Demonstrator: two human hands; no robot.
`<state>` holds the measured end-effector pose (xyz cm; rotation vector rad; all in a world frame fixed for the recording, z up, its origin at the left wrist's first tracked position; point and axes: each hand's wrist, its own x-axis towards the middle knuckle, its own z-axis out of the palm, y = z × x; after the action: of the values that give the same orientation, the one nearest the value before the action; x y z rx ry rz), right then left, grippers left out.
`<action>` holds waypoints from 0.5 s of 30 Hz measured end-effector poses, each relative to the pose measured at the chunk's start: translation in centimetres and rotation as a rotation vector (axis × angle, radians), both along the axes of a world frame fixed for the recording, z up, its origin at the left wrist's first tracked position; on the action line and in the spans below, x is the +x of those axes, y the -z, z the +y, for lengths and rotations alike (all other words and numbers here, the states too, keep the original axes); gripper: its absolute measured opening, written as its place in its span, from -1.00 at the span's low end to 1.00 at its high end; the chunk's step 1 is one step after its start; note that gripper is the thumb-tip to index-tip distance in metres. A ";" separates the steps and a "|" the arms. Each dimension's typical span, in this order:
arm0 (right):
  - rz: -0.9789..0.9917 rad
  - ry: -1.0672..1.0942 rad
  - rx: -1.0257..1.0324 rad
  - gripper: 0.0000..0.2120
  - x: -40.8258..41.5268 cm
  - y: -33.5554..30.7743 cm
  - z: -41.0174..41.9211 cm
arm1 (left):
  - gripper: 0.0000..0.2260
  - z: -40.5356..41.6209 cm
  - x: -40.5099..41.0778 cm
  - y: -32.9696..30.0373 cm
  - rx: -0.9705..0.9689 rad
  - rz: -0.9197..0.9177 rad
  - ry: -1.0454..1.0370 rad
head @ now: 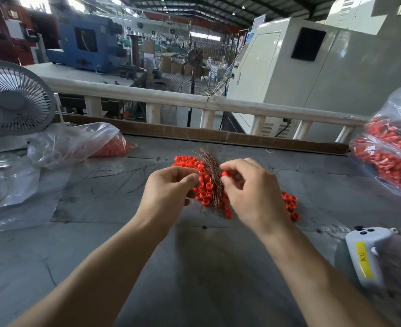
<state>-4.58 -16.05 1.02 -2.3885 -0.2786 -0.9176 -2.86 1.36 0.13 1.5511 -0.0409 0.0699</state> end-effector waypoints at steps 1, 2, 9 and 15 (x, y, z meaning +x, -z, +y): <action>0.025 0.085 -0.002 -0.85 0.2 -0.1 -0.8 | -0.88 0.0 0.1 0.2 0.095 -0.030 -0.027; 0.062 0.178 -0.006 -0.85 0.4 -0.3 -1.7 | -0.87 0.0 0.1 0.4 0.172 -0.048 -0.039; 0.612 0.577 0.064 -0.83 0.7 -1.3 -7.1 | -0.84 0.0 0.3 1.3 0.544 -0.153 -0.097; 0.731 0.601 0.077 -0.81 0.6 -1.8 -8.5 | -0.87 0.0 0.2 1.3 0.678 -0.193 -0.122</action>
<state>-4.03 -24.52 2.78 -2.5796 0.7650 -0.2090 -2.62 1.33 -1.17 2.2194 -0.1334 0.3295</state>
